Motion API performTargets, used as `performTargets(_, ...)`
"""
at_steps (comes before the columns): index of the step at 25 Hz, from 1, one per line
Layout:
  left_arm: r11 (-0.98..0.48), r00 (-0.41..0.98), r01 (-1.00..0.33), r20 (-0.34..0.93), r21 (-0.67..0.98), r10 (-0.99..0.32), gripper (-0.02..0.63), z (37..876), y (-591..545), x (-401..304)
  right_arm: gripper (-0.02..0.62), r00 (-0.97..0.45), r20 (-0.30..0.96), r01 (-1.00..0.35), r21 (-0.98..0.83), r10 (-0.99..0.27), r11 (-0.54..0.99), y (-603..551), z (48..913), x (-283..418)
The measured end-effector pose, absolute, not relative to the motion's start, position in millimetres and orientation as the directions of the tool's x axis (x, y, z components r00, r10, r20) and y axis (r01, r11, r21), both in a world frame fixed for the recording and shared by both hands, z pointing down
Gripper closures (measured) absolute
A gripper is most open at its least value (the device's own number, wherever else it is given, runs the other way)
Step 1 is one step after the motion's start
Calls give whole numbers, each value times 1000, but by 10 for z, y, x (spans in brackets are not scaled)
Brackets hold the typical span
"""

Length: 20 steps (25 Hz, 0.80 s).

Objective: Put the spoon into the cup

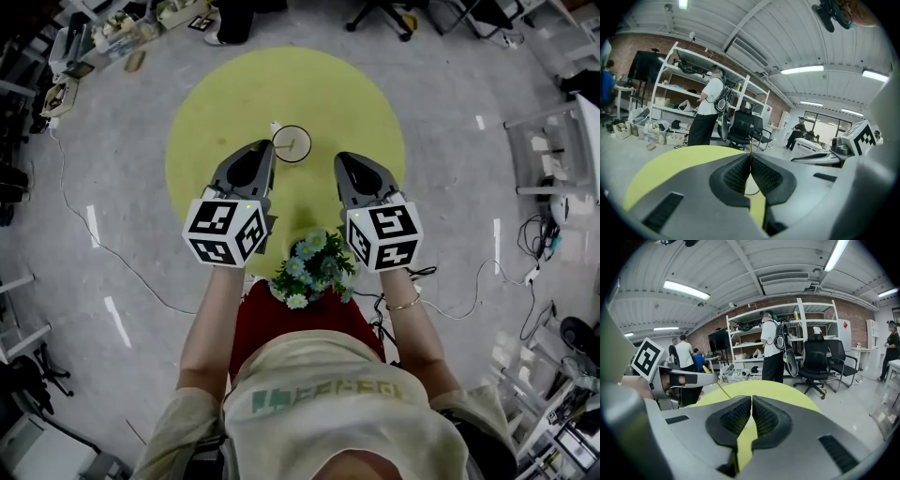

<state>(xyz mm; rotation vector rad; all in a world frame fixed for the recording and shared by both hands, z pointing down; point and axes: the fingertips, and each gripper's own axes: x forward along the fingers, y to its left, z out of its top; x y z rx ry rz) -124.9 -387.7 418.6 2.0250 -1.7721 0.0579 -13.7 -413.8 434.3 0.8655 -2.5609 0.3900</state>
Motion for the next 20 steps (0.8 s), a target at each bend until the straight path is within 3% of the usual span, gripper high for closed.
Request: performTargets(20,-55,207,-928,387,368,-899,581,4702,-4138,-1304,558,-708,549,-621,-183,-444,762,-4282,4852,-355)
